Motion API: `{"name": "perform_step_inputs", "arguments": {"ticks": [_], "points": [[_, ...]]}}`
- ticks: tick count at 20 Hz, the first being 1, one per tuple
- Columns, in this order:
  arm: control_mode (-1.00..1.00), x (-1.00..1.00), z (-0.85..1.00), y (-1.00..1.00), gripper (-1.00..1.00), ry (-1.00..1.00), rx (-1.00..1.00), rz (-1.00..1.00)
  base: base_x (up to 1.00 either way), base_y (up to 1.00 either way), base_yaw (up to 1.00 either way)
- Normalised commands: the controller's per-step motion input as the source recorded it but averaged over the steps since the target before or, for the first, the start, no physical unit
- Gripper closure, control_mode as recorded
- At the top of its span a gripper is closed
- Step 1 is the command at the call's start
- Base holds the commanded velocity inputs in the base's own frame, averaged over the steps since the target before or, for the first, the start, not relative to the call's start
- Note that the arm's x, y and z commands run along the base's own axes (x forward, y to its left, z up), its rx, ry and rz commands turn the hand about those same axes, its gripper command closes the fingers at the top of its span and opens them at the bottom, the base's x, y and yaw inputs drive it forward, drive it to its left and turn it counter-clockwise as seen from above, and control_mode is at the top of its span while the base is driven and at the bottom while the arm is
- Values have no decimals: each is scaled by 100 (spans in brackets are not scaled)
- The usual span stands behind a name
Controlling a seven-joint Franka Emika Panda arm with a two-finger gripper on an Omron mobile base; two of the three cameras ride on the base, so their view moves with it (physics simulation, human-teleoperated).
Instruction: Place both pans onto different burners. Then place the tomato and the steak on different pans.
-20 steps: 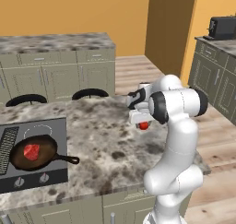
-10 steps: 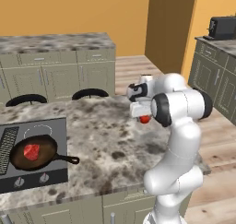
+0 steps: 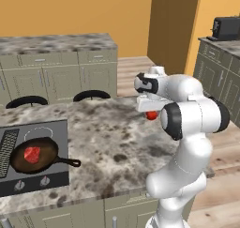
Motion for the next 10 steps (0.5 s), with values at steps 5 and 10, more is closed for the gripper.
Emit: {"name": "perform_step_inputs", "arguments": {"ticks": [5,10], "points": [[-100,-53,60,0,100,0,1,0,0,0,0],[-100,-49,37,0,100,0,0,0,0,0,0]]}}
